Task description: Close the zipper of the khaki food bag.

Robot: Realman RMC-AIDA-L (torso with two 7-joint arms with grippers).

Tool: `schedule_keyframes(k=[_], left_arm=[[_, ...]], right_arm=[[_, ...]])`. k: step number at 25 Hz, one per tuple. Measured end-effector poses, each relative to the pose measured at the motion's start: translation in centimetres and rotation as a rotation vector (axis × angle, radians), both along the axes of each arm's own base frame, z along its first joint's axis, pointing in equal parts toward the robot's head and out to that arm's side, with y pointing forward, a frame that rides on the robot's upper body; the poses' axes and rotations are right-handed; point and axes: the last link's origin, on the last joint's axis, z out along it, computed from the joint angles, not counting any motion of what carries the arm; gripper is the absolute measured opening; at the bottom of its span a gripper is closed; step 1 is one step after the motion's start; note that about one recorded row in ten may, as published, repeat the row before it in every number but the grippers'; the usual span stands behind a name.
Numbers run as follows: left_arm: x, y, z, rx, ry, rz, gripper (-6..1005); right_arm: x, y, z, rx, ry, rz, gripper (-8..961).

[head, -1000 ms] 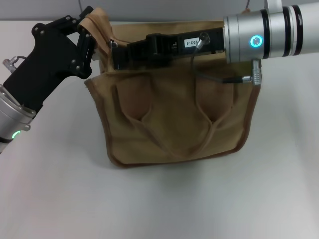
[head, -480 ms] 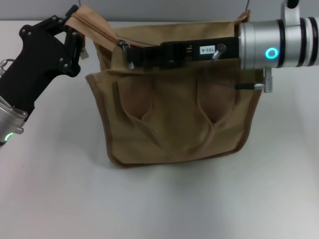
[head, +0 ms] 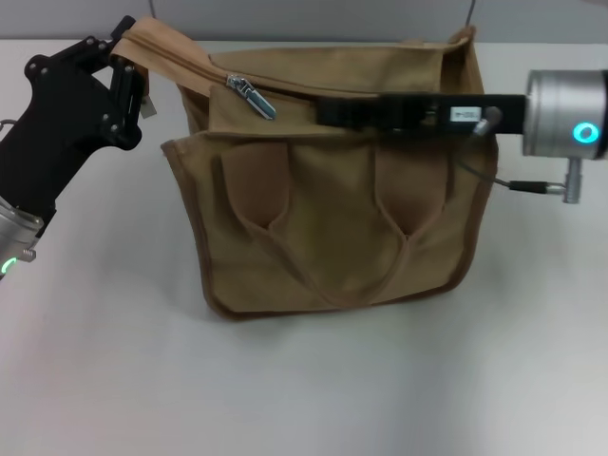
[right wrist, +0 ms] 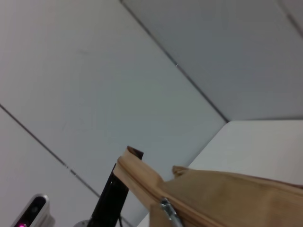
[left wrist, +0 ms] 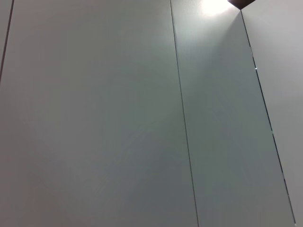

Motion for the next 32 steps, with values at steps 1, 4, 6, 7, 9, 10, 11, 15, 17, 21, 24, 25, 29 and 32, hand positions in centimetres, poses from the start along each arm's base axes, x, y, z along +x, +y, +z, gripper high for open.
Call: schedule_keyframes(k=[1, 4, 6, 7, 9, 10, 11, 15, 17, 21, 24, 25, 29, 32], left_arm=[[0.0, 0.0, 0.0, 0.000, 0.001, 0.001, 18], [0.0, 0.0, 0.0, -0.002, 0.001, 0.001, 18], [0.1, 0.1, -0.1, -0.005, 0.002, -0.004, 18], [0.2, 0.1, -0.1, -0.007, 0.003, -0.007, 18], [0.3, 0.1, -0.2, -0.009, 0.003, -0.014, 18], [0.3, 0.1, -0.2, -0.009, 0.002, -0.016, 18], [0.4, 0.1, -0.1, -0.009, 0.002, -0.018, 18], [0.4, 0.0, -0.1, -0.010, 0.001, -0.024, 18], [0.5, 0.0, -0.1, -0.009, -0.002, -0.032, 18], [0.6, -0.1, -0.1, -0.009, -0.006, -0.044, 18], [0.7, -0.3, 0.0, -0.009, -0.009, -0.052, 18], [0.7, -0.3, 0.0, -0.009, -0.009, -0.052, 18], [0.7, -0.4, 0.0, -0.009, -0.011, -0.054, 18], [0.7, -0.4, 0.0, -0.009, -0.012, -0.054, 18]], right_arm=[[0.3, -0.2, 0.3, 0.011, 0.011, 0.001, 1], [0.1, -0.7, 1.0, 0.030, 0.062, 0.040, 7], [-0.5, -0.9, 1.2, 0.028, 0.081, 0.086, 20], [-0.9, -0.8, 1.2, 0.028, 0.080, 0.106, 26], [-1.6, -0.5, 1.1, 0.035, 0.073, 0.138, 39], [-2.0, -0.4, 1.0, 0.037, 0.069, 0.154, 45], [-2.4, -0.3, 0.8, 0.036, 0.064, 0.168, 52], [-3.6, 0.1, -0.4, 0.022, 0.025, 0.217, 104], [-4.0, 0.2, -1.0, 0.019, -0.001, 0.232, 135], [-4.4, 0.6, -1.8, 0.027, -0.050, 0.245, 197], [-4.7, 0.7, -2.0, 0.038, -0.064, 0.254, 250], [-4.8, 0.8, -2.0, 0.041, -0.064, 0.256, 272], [-4.9, 0.8, -1.7, 0.053, -0.065, 0.263, 339], [-4.9, 0.9, -1.7, 0.056, -0.067, 0.263, 337]])
